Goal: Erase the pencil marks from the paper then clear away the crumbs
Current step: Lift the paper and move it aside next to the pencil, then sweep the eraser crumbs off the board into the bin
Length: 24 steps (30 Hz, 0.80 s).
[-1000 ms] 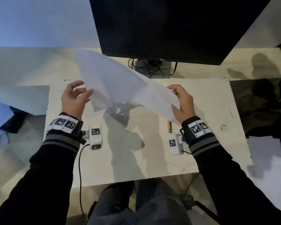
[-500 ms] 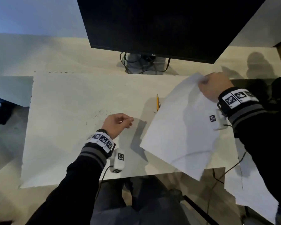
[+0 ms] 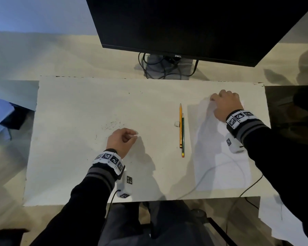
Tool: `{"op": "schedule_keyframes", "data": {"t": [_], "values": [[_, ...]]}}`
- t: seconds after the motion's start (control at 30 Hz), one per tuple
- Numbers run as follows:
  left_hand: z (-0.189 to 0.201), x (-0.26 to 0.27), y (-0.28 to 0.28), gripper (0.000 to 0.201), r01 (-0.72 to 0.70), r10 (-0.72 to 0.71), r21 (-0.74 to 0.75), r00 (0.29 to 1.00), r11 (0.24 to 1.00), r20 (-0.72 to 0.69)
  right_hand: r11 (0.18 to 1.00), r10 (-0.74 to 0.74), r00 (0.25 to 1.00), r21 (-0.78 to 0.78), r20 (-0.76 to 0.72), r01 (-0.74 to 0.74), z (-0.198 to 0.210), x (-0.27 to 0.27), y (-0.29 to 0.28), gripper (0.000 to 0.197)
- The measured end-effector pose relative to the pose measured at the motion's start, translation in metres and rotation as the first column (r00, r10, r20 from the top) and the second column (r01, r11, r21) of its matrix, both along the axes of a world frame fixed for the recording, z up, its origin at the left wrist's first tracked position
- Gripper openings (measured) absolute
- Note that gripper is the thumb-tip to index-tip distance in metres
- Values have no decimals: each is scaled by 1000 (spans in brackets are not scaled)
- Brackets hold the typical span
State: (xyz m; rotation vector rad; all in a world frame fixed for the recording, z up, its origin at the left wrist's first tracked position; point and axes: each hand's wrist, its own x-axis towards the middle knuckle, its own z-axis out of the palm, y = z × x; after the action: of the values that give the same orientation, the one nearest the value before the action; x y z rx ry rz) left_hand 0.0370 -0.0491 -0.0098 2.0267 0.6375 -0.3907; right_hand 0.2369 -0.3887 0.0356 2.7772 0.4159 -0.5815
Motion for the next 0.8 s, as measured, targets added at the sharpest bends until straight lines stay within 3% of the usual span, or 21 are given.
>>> {"op": "schedule_keyframes", "data": {"t": [0.13, 0.23, 0.33, 0.4, 0.5, 0.6, 0.7, 0.77, 0.8], "values": [[4, -2, 6, 9, -148, 153, -55, 984, 987, 95, 940, -174, 983, 307, 65, 146, 5, -11, 24, 53], [8, -7, 31, 8, -285, 283, -13, 944, 959, 170, 765, -167, 986, 630, -4, 132, 2, -31, 73, 47], [5, -18, 76, 14, -405, 385, 47, 895, 913, 225, 610, -73, 991, 781, -111, 132, -7, -50, 129, 46], [4, -31, 109, 21, -471, 433, 106, 864, 876, 257, 607, -67, 985, 776, -160, 168, -14, -61, 159, 50], [3, -54, 153, 30, -531, 469, 221, 838, 818, 278, 656, -200, 965, 708, -169, 260, -27, -66, 192, 57], [-1, -81, 192, 52, -545, 512, 369, 837, 753, 193, 758, -243, 960, 592, -136, 275, -47, -75, 232, 65], [-15, -109, 228, 79, -526, 557, 411, 829, 745, 52, 860, 6, 991, 507, -137, 64, -57, -102, 277, 68], [-21, -125, 238, 93, -497, 569, 394, 818, 773, -83, 811, 130, 978, 585, -165, -10, -52, -105, 286, 65], [-22, -132, 240, 92, -469, 552, 368, 818, 803, -161, 762, 78, 984, 646, -162, 46, -48, -99, 282, 63]]}}
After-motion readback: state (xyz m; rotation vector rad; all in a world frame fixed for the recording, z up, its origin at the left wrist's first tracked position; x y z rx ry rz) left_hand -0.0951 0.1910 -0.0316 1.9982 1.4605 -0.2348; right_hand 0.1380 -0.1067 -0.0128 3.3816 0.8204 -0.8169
